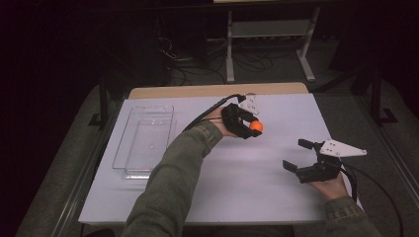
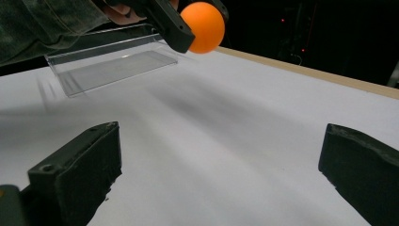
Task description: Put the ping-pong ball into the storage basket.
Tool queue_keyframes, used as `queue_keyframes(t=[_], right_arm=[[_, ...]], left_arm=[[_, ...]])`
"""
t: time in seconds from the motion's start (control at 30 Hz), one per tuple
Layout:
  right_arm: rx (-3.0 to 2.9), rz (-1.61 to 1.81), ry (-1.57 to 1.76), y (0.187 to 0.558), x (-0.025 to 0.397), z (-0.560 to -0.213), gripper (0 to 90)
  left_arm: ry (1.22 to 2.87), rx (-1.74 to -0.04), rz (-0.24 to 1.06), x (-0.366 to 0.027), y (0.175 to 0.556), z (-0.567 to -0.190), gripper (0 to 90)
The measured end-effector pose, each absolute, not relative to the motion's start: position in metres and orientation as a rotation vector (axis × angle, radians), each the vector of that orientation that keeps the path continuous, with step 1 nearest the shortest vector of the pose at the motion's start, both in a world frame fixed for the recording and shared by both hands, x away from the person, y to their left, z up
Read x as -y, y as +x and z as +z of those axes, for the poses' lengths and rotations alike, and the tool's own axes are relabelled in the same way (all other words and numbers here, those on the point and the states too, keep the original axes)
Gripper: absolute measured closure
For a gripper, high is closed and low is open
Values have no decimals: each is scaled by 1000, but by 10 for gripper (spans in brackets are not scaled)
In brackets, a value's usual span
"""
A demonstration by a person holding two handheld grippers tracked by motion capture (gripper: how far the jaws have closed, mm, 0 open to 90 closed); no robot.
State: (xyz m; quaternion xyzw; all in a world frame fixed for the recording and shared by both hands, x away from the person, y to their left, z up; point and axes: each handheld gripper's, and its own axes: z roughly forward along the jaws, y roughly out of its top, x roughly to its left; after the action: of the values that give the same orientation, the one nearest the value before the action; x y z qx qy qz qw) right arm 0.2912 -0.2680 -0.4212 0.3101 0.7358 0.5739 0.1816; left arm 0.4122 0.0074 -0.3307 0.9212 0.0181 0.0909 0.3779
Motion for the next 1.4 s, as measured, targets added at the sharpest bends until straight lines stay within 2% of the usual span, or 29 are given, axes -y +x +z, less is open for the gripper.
queue_keyframes(t=[1.4], right_arm=[[-2072, 1623, 881, 291, 269, -421, 0]], left_arm=[[2335, -120, 310, -60, 399, -315, 503]])
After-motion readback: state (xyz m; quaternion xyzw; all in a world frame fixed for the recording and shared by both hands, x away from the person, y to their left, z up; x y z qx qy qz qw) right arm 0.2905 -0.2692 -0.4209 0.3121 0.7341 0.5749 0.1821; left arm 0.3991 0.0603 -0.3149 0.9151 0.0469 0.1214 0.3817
